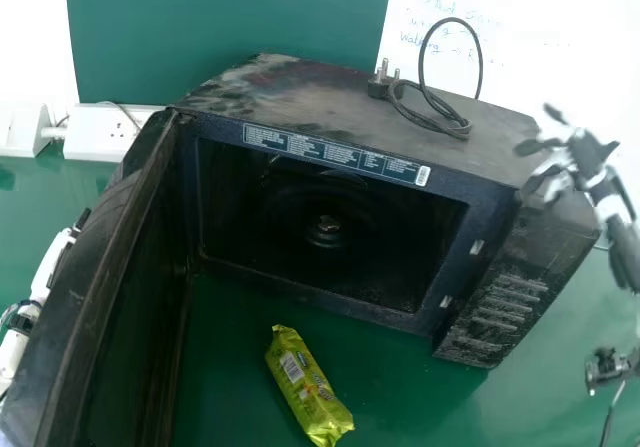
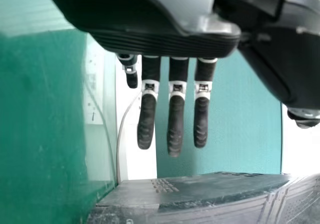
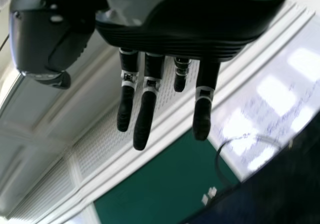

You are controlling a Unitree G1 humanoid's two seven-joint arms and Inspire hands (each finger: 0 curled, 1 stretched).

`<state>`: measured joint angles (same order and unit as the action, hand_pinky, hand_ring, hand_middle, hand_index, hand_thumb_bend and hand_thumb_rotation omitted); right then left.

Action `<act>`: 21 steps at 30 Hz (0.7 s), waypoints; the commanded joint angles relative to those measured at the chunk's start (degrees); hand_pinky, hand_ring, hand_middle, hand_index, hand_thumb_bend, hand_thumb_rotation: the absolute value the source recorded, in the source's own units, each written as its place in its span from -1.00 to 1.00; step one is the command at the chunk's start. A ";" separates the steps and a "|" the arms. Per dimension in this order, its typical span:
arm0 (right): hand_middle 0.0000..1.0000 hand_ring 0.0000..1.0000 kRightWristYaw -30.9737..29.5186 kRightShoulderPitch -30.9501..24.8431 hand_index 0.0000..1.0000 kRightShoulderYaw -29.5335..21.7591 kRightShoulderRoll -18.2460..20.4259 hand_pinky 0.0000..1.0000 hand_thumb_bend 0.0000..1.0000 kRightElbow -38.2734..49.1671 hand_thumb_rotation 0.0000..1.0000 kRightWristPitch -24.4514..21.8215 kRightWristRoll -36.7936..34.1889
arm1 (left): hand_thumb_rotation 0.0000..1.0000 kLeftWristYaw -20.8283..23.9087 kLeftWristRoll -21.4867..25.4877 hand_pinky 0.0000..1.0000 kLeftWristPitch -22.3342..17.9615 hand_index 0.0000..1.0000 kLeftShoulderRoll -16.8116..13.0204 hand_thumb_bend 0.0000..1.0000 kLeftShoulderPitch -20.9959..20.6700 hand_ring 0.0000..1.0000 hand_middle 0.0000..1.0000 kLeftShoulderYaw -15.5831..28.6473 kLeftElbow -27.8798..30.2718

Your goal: Put biscuit inside oven

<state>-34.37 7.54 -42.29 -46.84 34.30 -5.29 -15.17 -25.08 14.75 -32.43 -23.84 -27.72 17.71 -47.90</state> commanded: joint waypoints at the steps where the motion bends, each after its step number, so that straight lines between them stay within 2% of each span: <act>1: -0.11 -0.24 -2.61 -1.72 0.31 -1.21 -2.99 -0.30 0.40 -0.18 -0.58 -0.93 -1.05 | -0.87 -0.11 0.28 -0.41 -0.06 -0.02 -0.62 0.04 0.42 -0.32 -0.20 0.71 -0.26; 3: -0.06 -0.16 -5.00 -2.86 0.35 -1.72 -4.95 -0.19 0.48 0.08 -0.54 -2.62 -2.10 | -0.87 -0.17 0.12 -0.41 -0.43 -0.02 -0.68 0.04 0.39 -0.32 -0.20 0.68 -0.47; 6: 0.03 -0.11 -8.01 -4.16 0.40 -2.16 -6.52 -0.26 0.48 -0.37 -0.55 -2.85 -3.18 | -0.87 -0.05 0.21 -0.40 -0.20 -0.02 -0.57 0.04 0.44 -0.32 -0.20 0.73 -0.24; 7: 0.06 -0.09 -8.58 -4.77 0.41 -2.37 -6.95 -0.27 0.52 -0.24 -0.50 -3.31 -2.97 | -0.87 0.14 0.17 -0.41 -0.03 -0.02 -0.54 0.04 0.46 -0.33 -0.21 0.73 -0.13; 9: 0.10 -0.06 -9.01 -6.46 0.41 -2.80 -8.05 -0.29 0.64 0.94 -0.34 -4.11 -0.18 | -0.87 0.12 0.25 -0.41 0.02 -0.02 -0.51 0.04 0.43 -0.34 -0.21 0.76 -0.14; 12: 0.19 0.03 -10.37 -8.26 0.43 -3.29 -8.67 -0.23 0.68 2.08 -0.32 -2.76 1.95 | -0.87 -0.18 0.17 -0.42 -0.61 -0.02 -0.60 0.04 0.32 -0.33 -0.21 0.73 -0.52; 13: 0.22 0.06 -11.60 -8.51 0.43 -3.52 -8.76 -0.21 0.70 1.90 -0.19 -3.07 0.37 | -0.87 -0.21 0.14 -0.42 -0.62 -0.02 -0.62 0.04 0.34 -0.33 -0.21 0.70 -0.46; 14: 0.27 0.11 -13.35 -8.36 0.46 -3.45 -9.08 -0.18 0.71 1.01 -0.16 -2.94 -1.77 | -0.87 -0.20 0.16 -0.42 -0.48 -0.02 -0.62 0.04 0.37 -0.33 -0.21 0.70 -0.36; 17: 0.37 0.19 -16.16 -7.94 0.49 -2.47 -11.12 -0.16 0.87 -0.21 0.08 -1.29 -1.76 | -0.87 -0.18 0.19 -0.41 -0.24 -0.02 -0.62 0.04 0.41 -0.32 -0.20 0.70 -0.19; 18: 0.39 0.20 -17.35 -7.67 0.51 -2.28 -11.90 -0.15 0.90 -0.38 0.07 -3.60 -4.32 | -0.87 -0.03 -0.01 -0.41 -0.33 -0.02 -0.69 0.04 0.42 -0.32 -0.20 0.63 -0.23; 19: 0.47 0.28 -18.29 -7.28 0.56 -1.95 -12.54 -0.12 0.84 -0.68 -0.09 -5.57 -6.74 | -0.87 0.04 -0.06 -0.41 -0.23 -0.02 -0.72 0.04 0.42 -0.32 -0.20 0.61 -0.21; 21: 0.50 0.31 -18.88 -6.54 0.57 -0.58 -12.37 -0.06 0.83 -1.62 -0.23 -5.44 -8.52 | -0.87 0.36 -0.26 -0.41 -0.01 -0.02 -0.75 0.04 0.47 -0.32 -0.20 0.53 -0.04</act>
<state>-52.44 0.05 -44.04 -58.78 33.25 -10.61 -22.05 -25.17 14.66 -32.53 -24.03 -27.73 17.75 -47.94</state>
